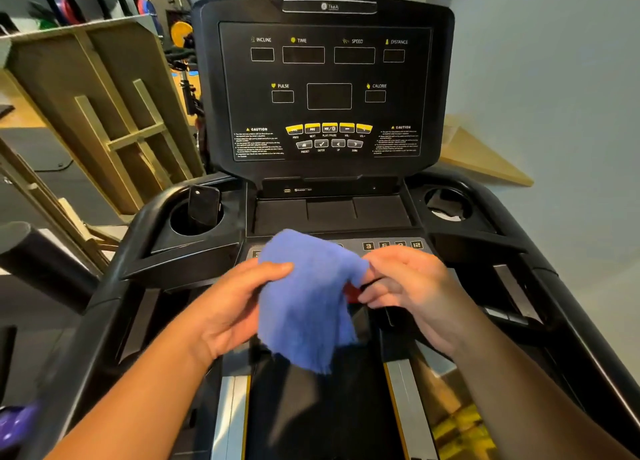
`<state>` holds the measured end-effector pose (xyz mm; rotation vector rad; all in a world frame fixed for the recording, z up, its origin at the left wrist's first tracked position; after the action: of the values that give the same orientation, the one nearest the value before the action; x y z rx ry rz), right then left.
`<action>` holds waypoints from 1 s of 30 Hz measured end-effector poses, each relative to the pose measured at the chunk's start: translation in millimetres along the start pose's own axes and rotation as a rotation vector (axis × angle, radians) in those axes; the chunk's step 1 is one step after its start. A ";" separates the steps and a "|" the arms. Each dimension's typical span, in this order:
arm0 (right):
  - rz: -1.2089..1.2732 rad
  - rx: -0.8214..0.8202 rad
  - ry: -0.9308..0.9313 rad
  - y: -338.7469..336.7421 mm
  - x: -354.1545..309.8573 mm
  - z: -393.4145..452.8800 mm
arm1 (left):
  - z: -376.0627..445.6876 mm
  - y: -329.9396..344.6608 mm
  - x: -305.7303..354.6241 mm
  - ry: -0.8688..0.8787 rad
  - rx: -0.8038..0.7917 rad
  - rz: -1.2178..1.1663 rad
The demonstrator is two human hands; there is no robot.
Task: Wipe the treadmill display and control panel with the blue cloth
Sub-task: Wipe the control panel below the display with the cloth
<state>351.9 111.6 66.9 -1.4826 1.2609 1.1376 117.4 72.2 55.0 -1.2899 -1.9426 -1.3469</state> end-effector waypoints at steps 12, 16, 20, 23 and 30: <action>-0.008 0.174 0.175 -55.5 62.8 -25.3 | 47.5 -13.4 -13.0 0.689 0.638 1.342; -0.269 0.371 0.048 -77.3 71.4 -20.1 | 77.7 -11.4 -41.7 0.665 0.611 1.603; -0.834 0.599 -0.177 -133.6 94.6 -4.8 | 88.1 5.0 -54.7 0.689 0.618 1.746; -1.073 0.520 -0.179 -168.2 125.5 13.9 | 108.1 48.9 -72.0 0.686 0.484 1.798; -1.080 0.416 -0.187 -194.4 134.6 40.7 | 137.8 140.3 -124.9 0.918 -0.140 2.079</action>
<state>550.2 146.6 -63.5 -1.3717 0.3708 0.2494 317.7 152.8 -32.5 -1.3495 0.4428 -0.5069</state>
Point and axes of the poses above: each hand's wrist, its own z-axis towards the middle knuckle, its own y-axis out of the palm, x = y × z, the point moved 3 cm from there along z, towards the middle knuckle, and after that the axes turned 8 degrees about x, right-handed, at the moved point
